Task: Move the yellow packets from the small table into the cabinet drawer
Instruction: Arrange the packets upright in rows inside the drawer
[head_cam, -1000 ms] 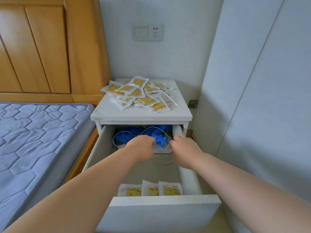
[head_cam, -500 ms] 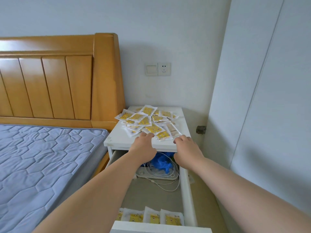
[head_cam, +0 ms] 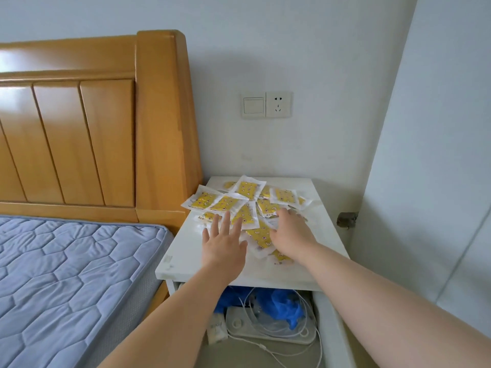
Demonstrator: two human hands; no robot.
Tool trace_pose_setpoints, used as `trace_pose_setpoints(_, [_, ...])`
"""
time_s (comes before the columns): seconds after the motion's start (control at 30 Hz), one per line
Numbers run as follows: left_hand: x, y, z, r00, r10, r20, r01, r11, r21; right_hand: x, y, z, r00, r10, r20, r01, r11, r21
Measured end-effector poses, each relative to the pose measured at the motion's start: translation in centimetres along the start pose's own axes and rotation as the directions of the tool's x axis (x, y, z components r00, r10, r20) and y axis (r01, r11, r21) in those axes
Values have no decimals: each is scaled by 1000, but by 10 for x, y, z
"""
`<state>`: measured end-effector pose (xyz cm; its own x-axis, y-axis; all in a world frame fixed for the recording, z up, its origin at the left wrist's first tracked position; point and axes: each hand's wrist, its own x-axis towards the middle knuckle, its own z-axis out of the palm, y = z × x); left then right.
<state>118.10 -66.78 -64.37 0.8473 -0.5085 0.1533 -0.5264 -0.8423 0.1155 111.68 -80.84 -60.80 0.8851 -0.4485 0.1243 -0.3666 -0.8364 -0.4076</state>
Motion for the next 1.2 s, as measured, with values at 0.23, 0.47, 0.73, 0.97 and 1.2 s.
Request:
trace_pose_setpoints(0.23, [28, -25, 32, 986, -168, -11, 163, 968, -192, 41, -18, 18, 965, 201, 170, -146, 946, -291])
trace_pose_setpoints(0.47, [27, -26, 33, 995, -91, 44, 97, 982, -159, 58, -10, 5, 944, 233, 235, -171, 952, -256])
trace_pose_setpoints(0.73, [25, -26, 32, 995, -97, -16, 88, 955, -284, 78, 8, -40, 933, 359, 13, -337, 863, 376])
trace_pose_setpoints(0.97, [28, -27, 34, 995, -92, -38, 75, 945, -317, 83, -48, -9, 859, 411, 304, -511, 674, 534])
trace_pose_setpoints(1.2, [28, -30, 36, 993, -86, -80, 49, 922, -384, 97, -75, 19, 887, 390, 249, -455, 834, 313])
